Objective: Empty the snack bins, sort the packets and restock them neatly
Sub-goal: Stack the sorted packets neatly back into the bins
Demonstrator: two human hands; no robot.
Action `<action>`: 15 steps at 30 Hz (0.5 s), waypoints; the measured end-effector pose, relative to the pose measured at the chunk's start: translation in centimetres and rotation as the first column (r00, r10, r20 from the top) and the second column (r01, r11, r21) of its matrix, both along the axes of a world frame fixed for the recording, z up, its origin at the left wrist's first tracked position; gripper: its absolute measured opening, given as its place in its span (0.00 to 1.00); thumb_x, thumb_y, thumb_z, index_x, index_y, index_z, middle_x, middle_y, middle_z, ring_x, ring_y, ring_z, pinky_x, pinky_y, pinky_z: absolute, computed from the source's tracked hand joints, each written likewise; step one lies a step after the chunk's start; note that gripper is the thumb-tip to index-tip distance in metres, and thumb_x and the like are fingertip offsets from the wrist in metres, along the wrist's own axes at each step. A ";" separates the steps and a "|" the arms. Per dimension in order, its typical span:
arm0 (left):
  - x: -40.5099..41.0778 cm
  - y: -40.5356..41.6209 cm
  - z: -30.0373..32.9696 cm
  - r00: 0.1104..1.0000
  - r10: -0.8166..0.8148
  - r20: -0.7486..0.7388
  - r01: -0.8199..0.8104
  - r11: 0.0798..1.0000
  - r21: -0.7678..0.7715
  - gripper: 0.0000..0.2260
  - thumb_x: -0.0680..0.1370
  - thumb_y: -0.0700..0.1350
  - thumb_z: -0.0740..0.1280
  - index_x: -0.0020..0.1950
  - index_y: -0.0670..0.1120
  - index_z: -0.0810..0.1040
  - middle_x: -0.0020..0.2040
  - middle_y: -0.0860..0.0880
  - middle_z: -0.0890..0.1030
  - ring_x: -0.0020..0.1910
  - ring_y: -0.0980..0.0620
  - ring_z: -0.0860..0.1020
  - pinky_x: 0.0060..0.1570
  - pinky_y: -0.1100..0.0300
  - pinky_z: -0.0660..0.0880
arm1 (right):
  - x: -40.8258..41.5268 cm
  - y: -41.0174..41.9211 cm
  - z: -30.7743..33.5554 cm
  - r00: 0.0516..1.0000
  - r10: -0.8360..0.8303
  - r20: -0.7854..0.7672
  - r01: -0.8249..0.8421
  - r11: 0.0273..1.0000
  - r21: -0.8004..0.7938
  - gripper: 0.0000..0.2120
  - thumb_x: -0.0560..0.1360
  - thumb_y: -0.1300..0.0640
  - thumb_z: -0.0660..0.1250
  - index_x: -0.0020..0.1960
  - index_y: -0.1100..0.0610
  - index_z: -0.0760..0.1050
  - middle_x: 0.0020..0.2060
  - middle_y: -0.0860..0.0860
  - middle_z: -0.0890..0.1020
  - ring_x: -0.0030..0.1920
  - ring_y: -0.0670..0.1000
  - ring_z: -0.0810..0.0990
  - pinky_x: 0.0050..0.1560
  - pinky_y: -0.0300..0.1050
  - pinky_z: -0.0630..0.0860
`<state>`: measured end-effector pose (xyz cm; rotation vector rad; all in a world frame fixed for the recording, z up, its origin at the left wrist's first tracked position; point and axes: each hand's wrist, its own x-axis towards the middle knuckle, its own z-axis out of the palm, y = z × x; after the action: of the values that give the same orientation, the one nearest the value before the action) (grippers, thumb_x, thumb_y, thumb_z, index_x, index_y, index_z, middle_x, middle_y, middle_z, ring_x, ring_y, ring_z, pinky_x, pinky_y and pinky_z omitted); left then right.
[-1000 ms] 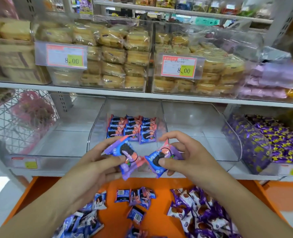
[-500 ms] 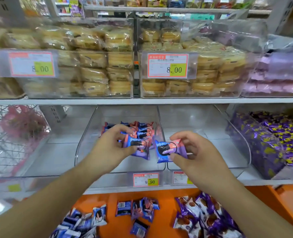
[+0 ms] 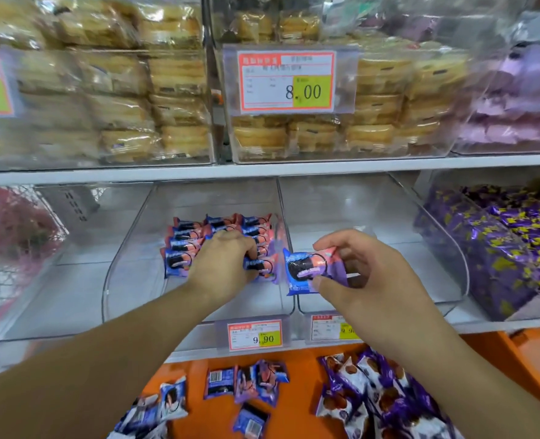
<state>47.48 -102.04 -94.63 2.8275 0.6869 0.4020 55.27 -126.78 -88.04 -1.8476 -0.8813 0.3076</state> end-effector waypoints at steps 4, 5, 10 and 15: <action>0.3 0.3 -0.1 1.000 0.002 0.014 -0.002 1.000 -0.008 0.13 0.72 0.49 0.79 0.55 0.52 0.82 0.56 0.51 0.79 0.59 0.48 0.74 0.50 0.59 0.66 | -0.3 0.2 -0.1 0.999 0.031 0.015 -0.031 0.999 -0.038 0.18 0.75 0.60 0.76 0.55 0.39 0.78 0.47 0.42 0.84 0.52 0.45 0.84 0.49 0.46 0.84; 0.3 0.4 -0.1 1.000 -0.002 0.015 0.003 1.000 -0.020 0.14 0.71 0.49 0.80 0.55 0.52 0.82 0.55 0.51 0.79 0.58 0.48 0.74 0.50 0.59 0.66 | -0.4 0.2 -0.1 0.999 0.036 0.010 -0.035 0.998 -0.045 0.18 0.76 0.60 0.76 0.55 0.39 0.78 0.47 0.42 0.84 0.52 0.45 0.84 0.49 0.46 0.84; -1.0 0.3 0.7 0.998 -0.027 0.057 0.033 0.995 -0.096 0.12 0.74 0.48 0.78 0.56 0.52 0.82 0.54 0.54 0.79 0.55 0.51 0.75 0.55 0.58 0.73 | -1.1 0.7 0.2 0.999 0.050 -0.009 -0.050 0.997 -0.052 0.18 0.76 0.60 0.76 0.56 0.40 0.78 0.47 0.43 0.84 0.52 0.46 0.84 0.50 0.49 0.84; -4.4 -2.2 5.8 0.939 0.125 0.321 0.149 0.692 -0.706 0.05 0.83 0.46 0.69 0.55 0.53 0.84 0.50 0.51 0.86 0.48 0.51 0.84 0.49 0.52 0.80 | -2.0 1.4 0.3 0.997 0.050 -0.054 -0.052 0.998 -0.037 0.21 0.75 0.59 0.77 0.58 0.38 0.76 0.46 0.41 0.85 0.50 0.44 0.85 0.46 0.45 0.84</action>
<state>43.04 -104.29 -88.85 1.9334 0.5767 0.4777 53.27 -125.38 -87.75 -1.8457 -0.8924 0.4066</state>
